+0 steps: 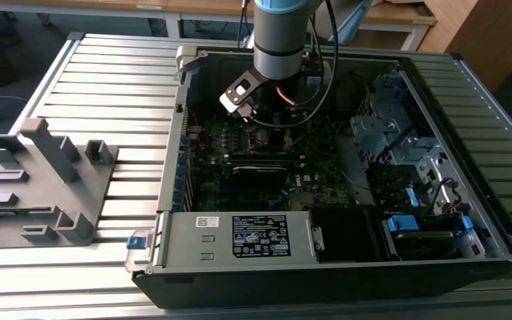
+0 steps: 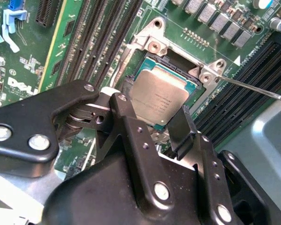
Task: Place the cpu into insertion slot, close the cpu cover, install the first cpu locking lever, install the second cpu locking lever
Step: 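Place the cpu into insertion slot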
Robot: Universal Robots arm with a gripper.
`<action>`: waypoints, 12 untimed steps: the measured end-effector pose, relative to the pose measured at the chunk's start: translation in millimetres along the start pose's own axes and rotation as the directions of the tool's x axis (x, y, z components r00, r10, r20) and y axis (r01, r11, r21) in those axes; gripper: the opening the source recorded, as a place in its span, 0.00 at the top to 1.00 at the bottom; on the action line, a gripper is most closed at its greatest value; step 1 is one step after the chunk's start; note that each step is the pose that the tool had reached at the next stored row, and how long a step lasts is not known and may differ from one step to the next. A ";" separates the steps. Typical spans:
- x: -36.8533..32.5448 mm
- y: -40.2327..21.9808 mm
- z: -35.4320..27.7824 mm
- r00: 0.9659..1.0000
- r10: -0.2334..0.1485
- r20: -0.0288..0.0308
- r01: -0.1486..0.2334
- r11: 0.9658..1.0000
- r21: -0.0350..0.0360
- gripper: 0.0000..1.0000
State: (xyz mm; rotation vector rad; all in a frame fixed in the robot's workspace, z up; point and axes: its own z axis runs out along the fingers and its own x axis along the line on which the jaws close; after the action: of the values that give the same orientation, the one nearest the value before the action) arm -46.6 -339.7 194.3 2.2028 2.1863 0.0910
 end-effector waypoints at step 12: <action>0.3 -0.4 1.3 1.000 0.002 0.000 -0.002 1.000 0.000 0.46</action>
State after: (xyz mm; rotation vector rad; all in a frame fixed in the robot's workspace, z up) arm -46.9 -339.3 193.0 2.2050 2.1839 0.0905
